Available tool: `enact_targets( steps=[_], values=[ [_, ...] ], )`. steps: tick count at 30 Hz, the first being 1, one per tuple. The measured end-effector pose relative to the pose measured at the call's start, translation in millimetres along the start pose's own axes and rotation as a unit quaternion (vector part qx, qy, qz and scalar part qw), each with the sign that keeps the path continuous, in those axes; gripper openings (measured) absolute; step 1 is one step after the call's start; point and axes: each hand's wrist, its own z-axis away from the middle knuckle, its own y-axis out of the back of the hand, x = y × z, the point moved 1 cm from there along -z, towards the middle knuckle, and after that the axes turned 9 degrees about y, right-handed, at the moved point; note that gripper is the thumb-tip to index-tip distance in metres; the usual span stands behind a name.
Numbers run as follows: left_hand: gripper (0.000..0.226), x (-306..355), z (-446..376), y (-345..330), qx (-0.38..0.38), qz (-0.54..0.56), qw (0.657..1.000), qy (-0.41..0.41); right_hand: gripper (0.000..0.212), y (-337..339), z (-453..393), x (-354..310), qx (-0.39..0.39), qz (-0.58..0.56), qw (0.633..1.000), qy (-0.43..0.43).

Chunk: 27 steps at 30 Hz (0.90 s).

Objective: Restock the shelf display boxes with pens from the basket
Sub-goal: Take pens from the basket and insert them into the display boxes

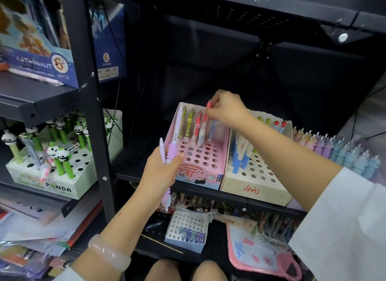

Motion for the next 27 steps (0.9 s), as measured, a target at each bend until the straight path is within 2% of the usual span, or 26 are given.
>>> enact_targets(
  steps=[4, 6, 11, 14, 16, 19, 21, 24, 25, 27],
  values=[
    [0.005, 1, 2, 0, -0.004, 0.010, 1.000, 0.002, 0.021, -11, 2, 6, -0.133, 0.073, 0.988, -0.017],
    [0.005, 2, 1, 1, 0.001, 0.010, 1.000, 0.006, 0.025, -16, 1, 8, -0.160, 0.082, 0.983, -0.025],
    [0.007, 3, 3, 0, -0.007, 0.010, 1.000, 0.005, 0.031, -22, 3, 4, -0.155, 0.147, 0.977, -0.023],
    [0.006, 4, 5, -1, -0.009, 0.007, 1.000, 0.004, 0.013, -7, 4, 0, -0.063, 0.101, 0.993, 0.000],
    [0.006, 5, 5, -2, -0.011, 0.009, 1.000, 0.008, 0.006, 2, 8, -6, -0.016, -0.011, 0.999, 0.044],
    [0.006, 9, 6, -7, -0.019, 0.013, 1.000, 0.012, 0.005, 2, 23, -19, -0.035, -0.114, 0.986, 0.119],
    [0.007, 12, 7, -9, -0.024, 0.022, 0.999, 0.016, 0.017, 1, 35, -22, -0.036, -0.044, 0.975, 0.213],
    [0.009, 17, 9, -12, -0.037, 0.019, 0.999, 0.015, 0.032, -6, 50, -20, -0.085, 0.130, 0.914, 0.374],
    [0.010, 19, 10, -13, -0.041, 0.019, 0.999, 0.014, 0.033, -9, 53, -18, -0.104, 0.167, 0.897, 0.397],
    [0.021, 22, 13, -16, -0.058, 0.040, 0.997, 0.008, 0.031, -12, 56, -16, -0.113, 0.182, 0.887, 0.408]
  ],
)
